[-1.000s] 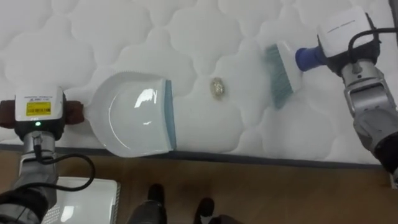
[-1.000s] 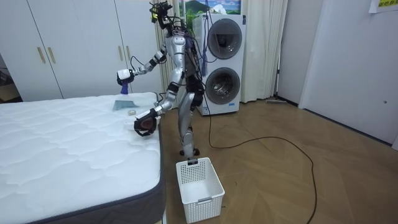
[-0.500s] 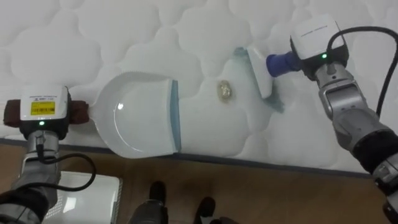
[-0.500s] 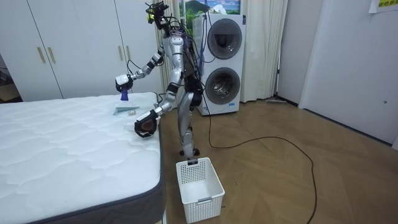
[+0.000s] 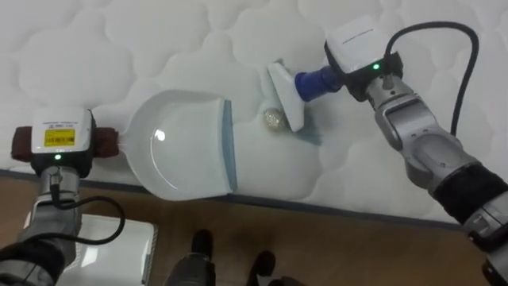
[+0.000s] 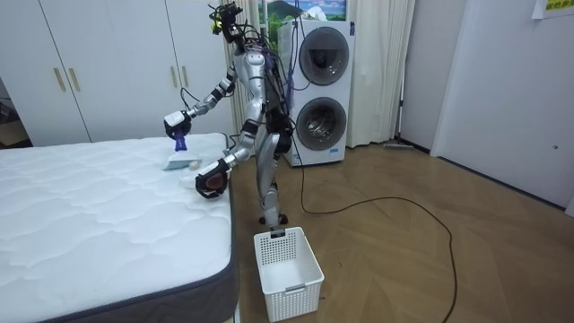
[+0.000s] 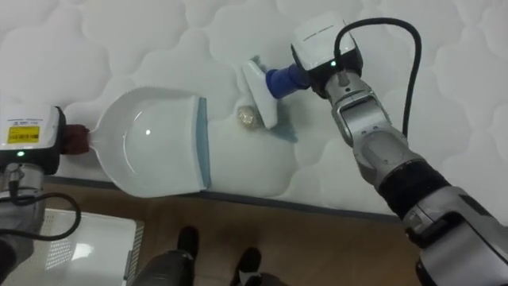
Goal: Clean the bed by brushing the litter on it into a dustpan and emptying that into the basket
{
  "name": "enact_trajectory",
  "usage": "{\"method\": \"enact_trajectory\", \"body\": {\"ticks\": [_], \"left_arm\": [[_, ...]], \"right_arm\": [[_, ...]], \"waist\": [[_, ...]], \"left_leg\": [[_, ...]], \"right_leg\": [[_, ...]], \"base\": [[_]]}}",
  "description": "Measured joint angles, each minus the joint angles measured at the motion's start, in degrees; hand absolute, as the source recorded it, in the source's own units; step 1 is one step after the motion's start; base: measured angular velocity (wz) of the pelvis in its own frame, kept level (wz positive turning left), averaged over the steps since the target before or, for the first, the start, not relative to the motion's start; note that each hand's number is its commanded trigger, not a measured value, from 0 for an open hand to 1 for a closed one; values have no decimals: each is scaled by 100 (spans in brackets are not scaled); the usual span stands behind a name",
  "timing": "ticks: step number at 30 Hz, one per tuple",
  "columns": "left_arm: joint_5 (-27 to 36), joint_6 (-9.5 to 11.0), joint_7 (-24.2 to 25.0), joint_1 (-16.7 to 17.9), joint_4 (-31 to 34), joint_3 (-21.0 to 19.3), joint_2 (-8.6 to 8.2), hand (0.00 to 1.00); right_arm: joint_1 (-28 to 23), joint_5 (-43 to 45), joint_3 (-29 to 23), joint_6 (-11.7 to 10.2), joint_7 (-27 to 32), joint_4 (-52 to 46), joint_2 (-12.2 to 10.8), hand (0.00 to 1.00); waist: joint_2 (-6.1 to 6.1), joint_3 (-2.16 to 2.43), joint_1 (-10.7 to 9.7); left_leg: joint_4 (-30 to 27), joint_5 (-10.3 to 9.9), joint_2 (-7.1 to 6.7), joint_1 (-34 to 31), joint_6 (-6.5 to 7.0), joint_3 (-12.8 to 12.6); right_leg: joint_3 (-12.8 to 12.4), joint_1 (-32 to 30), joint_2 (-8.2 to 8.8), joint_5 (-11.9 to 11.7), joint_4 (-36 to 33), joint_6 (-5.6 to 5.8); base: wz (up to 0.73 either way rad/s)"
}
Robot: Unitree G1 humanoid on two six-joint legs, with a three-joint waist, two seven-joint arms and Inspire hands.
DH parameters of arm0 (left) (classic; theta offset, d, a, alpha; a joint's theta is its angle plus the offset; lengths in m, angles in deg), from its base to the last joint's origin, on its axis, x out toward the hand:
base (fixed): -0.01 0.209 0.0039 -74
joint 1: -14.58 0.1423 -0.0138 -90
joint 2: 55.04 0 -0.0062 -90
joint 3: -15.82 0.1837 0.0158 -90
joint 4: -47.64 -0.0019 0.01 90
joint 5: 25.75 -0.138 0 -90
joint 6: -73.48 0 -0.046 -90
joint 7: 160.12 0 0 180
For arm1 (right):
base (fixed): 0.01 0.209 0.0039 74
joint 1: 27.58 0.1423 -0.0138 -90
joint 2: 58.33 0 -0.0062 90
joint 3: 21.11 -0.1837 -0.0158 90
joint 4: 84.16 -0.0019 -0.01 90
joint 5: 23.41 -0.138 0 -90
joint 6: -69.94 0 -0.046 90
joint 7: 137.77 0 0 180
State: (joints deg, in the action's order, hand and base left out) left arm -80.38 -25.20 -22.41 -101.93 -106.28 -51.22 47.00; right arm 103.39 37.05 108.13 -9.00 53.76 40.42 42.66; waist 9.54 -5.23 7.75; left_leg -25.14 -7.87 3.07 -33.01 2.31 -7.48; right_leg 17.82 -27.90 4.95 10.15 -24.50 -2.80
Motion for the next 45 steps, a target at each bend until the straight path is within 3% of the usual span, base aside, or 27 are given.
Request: {"method": "enact_trajectory", "body": {"ticks": [7, 17, 27, 32, 45], "left_arm": [[-13, 1, 10, -14, 3, -2, -37, 100], [-200, 3, 1, -13, 58, -45, -31, 100], [-236, -23, 2, 3, 103, -24, -53, 100], [-236, -74, 7, 117, 100, -22, -128, 100], [-350, -84, 11, 205, 94, -42, -172, 100]], "right_arm": [[-120, -643, -1, 2, -330, -164, 10, 100], [-166, -1161, -3, -156, -657, -427, 0, 100], [-279, -2037, -14, -147, -981, -446, -23, 100], [-391, -2099, -18, -148, -1141, -446, -93, 100], [-442, -2229, -241, -245, -1440, -445, -217, 100]], "waist": [[-97, 10, 27], [-103, 15, 36], [-143, 39, 34], [-209, 71, 34], [-256, 84, 15]], "left_leg": [[-30, 0, 16, -4, -2, -1], [-75, 0, 17, -16, -1, 8], [-172, -1, 26, -16, 2, 16], [-180, 0, 0, 32, 6, -3], [-161, 7, -80, 55, 5, -3]], "right_leg": [[-17, -14, -17, 1, -23, -3], [66, -20, 7, 0, -53, -4], [81, -16, 23, -1, -145, -10], [74, -29, 83, 17, -252, -35], [77, -85, 190, 143, -423, -50]], "base": [[0], [1], [0], [-3], [1]]}}
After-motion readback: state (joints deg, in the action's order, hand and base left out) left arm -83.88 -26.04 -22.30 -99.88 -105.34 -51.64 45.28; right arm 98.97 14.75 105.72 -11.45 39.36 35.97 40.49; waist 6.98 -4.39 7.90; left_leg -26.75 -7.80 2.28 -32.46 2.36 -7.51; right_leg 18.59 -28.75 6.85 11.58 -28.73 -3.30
